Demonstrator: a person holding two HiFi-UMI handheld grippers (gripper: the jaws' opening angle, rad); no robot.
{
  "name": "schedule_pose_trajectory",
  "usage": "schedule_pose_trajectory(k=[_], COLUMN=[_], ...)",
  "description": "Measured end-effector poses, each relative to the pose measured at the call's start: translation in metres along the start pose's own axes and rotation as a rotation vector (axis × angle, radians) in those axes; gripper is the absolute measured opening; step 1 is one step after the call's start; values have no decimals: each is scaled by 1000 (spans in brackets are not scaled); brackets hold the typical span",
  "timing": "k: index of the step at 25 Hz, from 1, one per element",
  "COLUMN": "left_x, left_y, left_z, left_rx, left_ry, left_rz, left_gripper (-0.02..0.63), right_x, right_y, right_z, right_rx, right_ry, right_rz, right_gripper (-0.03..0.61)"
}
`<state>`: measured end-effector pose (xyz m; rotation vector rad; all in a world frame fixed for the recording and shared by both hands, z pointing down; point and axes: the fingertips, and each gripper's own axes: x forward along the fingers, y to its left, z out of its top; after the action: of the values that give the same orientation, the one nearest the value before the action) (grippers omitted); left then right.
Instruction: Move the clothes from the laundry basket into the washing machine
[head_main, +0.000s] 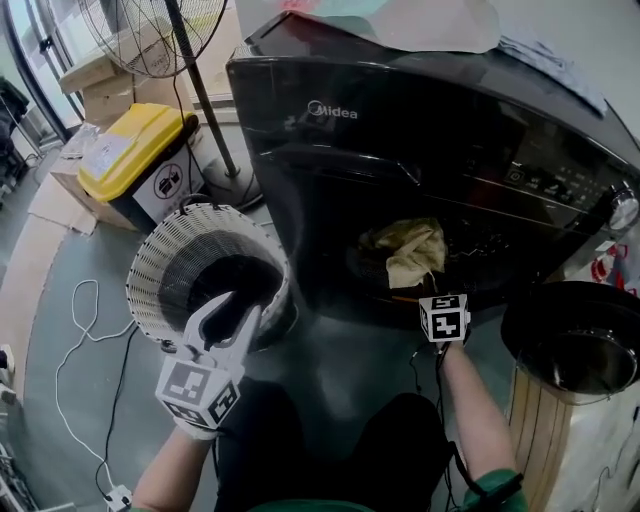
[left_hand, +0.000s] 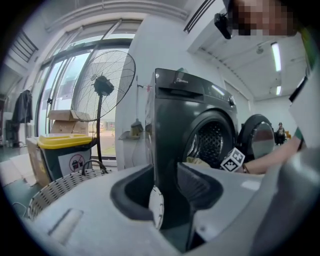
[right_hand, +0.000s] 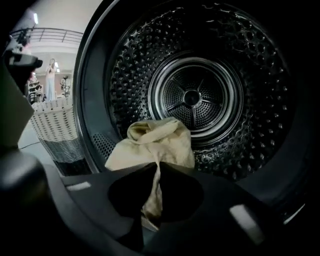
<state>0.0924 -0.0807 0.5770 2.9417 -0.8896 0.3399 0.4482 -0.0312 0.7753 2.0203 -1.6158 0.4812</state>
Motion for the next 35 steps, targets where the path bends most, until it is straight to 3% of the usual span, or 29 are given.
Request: schedule_pose_trajectory(k=[5,9,11,13,14,22,30,35], left_x=[-17,-32,-39,-44,-46,-30,-6,1], left_y=[12,23,28,32,33,22,1,-4], left_z=[-1,-7,-10,-13,-14,-9,4,8], left_rx=[-6,-4,-3,-5,-5,0,-9,-14], left_ry=[1,16,24,31,32,18,-14,-28], left_rz=[49,95,115,129,133,89,3,-19], left_gripper=[147,147,147,147,147,147,146,146], right_x=[6,12,26,41,43,7,-31,-59], right_y=[-32,-78,-91,-87,-84,-67,-53,-38], right_z=[71,123,118,99,91,71,63,71], right_rx=[13,39,28,54,77,230,207,231], right_ry=[-134,-239,-170,-74,-60,-130,-143,-187], right_rz=[-44,-190,-245,-205,-184,-105,-90,-36], right_gripper=[15,17,45,180,188,221,221,221])
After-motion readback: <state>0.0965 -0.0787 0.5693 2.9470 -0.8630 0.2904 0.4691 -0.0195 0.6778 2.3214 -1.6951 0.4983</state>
